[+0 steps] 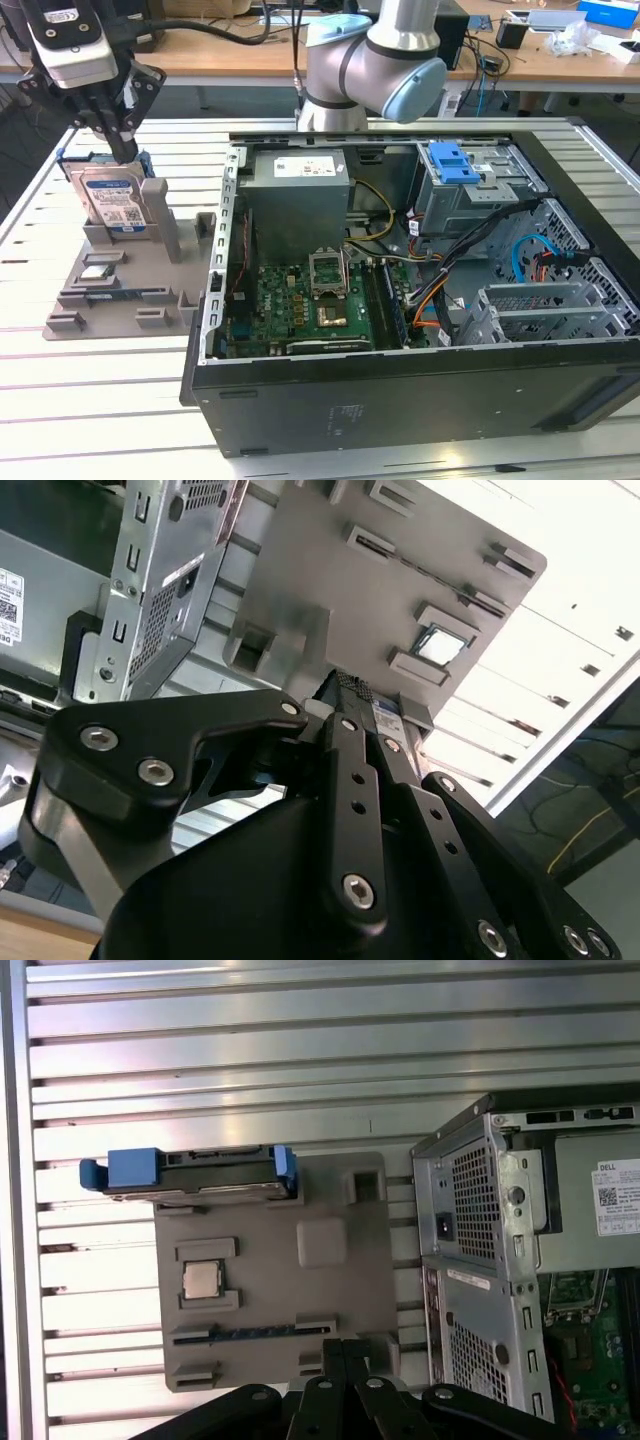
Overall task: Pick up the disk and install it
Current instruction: 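Reach for the disk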
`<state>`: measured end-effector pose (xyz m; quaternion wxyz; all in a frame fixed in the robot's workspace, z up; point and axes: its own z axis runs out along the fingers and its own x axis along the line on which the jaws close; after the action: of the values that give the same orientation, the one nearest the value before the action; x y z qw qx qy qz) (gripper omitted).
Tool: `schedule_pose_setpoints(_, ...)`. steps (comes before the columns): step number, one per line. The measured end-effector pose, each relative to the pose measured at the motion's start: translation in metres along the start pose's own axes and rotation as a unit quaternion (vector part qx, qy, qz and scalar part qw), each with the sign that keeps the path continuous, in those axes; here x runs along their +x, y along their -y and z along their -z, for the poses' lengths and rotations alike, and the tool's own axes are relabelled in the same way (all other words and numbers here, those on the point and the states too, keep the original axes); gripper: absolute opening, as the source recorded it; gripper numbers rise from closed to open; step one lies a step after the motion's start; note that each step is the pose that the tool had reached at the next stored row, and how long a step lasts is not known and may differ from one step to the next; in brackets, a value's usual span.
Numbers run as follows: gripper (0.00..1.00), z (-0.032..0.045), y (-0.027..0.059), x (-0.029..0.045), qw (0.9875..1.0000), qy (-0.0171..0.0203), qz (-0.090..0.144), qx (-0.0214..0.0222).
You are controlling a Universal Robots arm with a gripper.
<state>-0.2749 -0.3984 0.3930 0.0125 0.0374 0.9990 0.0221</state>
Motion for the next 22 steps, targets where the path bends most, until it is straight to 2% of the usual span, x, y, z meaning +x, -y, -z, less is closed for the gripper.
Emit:
schedule_pose_setpoints(5, 0.11, 0.0001, 0.0004, 0.0058, 1.0000, 0.0000, 0.000, 0.0000)
schedule_pose_setpoints(7, 0.11, 0.0002, 0.0008, 0.0110, 1.0000, 0.0000, 0.000, 0.0000)
schedule_pose_setpoints(10, 0.11, 0.0003, 0.0011, 0.0147, 1.0000, 0.0000, 0.000, 0.0000)
schedule_pose_setpoints(18, 0.11, 0.0007, 0.0022, 0.0300, 1.0000, 0.0000, 0.000, 0.0000)
schedule_pose_setpoints(22, 0.11, 0.0005, 0.0018, 0.0400, 1.0000, 0.0000, 0.000, 0.0002)
